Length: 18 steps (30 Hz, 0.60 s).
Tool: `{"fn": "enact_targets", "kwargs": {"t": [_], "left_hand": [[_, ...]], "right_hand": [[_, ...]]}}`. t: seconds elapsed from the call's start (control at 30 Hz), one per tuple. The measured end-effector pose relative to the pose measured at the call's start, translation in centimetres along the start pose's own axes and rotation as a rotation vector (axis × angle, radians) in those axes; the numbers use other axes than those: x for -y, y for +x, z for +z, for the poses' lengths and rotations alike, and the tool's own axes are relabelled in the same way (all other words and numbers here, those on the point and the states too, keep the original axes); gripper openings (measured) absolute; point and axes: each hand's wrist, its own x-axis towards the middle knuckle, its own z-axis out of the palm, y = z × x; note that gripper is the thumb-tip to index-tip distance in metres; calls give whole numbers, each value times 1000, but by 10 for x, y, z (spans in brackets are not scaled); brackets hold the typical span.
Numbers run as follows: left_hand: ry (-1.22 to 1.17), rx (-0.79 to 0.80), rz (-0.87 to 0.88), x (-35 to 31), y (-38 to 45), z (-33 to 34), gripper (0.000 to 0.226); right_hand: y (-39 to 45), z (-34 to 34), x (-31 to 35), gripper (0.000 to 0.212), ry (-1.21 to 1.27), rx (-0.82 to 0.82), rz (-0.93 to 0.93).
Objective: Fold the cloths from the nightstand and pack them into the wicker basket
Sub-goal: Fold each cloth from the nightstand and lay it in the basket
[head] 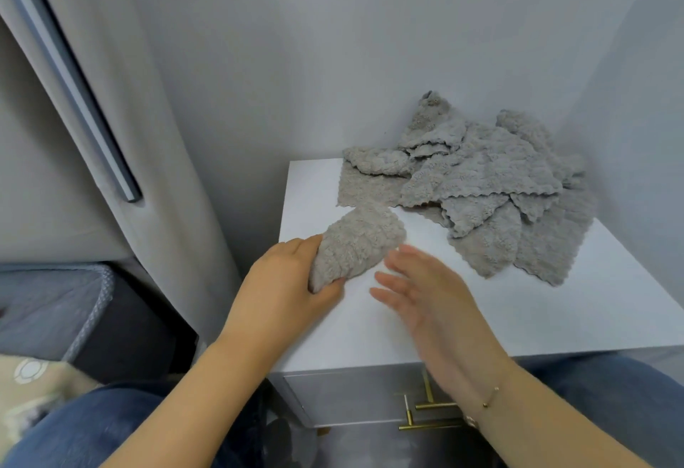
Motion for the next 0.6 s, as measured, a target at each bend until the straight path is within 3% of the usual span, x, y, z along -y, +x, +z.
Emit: {"fn": "enact_targets", "kwargs": {"t": [0.07, 0.23, 0.43, 0.5, 0.6], "left_hand": [[-10, 5, 32, -9, 0, 5, 36], [-110, 11, 51, -28, -5, 11, 32], [-194, 138, 174, -55, -24, 14, 63], [-305, 197, 168, -67, -35, 14, 69], [-585, 201, 40, -88, -39, 9, 57]], "right_hand": [[0, 1, -3, 28, 69, 29, 103], [7, 2, 6, 21, 101, 0, 83], [-7, -6, 15, 28, 173, -88, 15], [-16, -16, 21, 26, 168, -136, -1], [-34, -41, 36, 24, 92, -196, -129]]}}
